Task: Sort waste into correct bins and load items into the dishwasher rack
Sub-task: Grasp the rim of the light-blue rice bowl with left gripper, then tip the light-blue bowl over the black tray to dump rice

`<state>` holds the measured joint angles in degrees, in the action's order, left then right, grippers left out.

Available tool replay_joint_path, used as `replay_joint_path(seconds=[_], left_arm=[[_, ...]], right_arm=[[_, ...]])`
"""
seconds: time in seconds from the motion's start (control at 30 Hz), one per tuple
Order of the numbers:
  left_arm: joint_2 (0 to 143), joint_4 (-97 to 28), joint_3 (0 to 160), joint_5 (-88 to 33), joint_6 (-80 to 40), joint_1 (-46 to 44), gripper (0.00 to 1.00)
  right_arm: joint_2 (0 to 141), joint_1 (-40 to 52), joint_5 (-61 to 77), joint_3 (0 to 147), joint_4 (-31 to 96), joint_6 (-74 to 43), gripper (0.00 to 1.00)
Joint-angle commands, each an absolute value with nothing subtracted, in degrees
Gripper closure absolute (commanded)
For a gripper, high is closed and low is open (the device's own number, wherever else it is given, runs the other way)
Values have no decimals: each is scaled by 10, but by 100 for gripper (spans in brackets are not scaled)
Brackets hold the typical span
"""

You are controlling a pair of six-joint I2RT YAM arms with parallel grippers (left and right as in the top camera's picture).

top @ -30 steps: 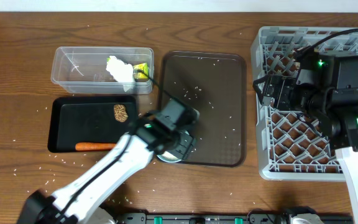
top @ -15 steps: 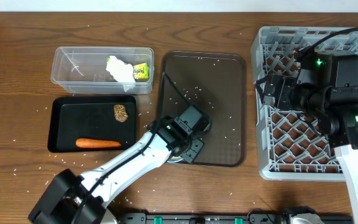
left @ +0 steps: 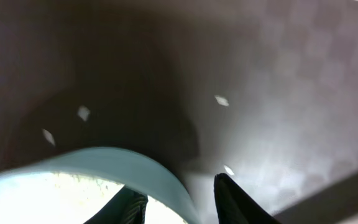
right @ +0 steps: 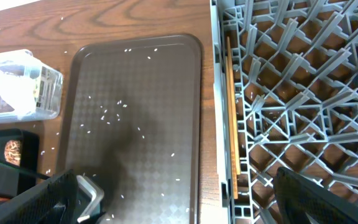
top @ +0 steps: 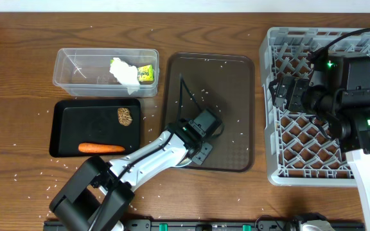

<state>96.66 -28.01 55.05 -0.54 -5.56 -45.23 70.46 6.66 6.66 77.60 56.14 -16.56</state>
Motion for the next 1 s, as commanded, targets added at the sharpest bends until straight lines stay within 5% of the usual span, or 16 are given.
replay_joint_path(seconds=[0.0,0.4,0.57,0.97], left_arm=[[971,-259,547,42,-49,-452,67],[1021,-219,550,52,-53,-451,79],[1018,-237,565,52,-60,-451,92],[959,-343,618,51,-85,-450,94]], right_arm=[[705,63,60,779,564,-174,6],[705,63,60,779,573,-173,6],[705,63,60,779,573,-174,5],[705,63,60,779,576,-173,5]])
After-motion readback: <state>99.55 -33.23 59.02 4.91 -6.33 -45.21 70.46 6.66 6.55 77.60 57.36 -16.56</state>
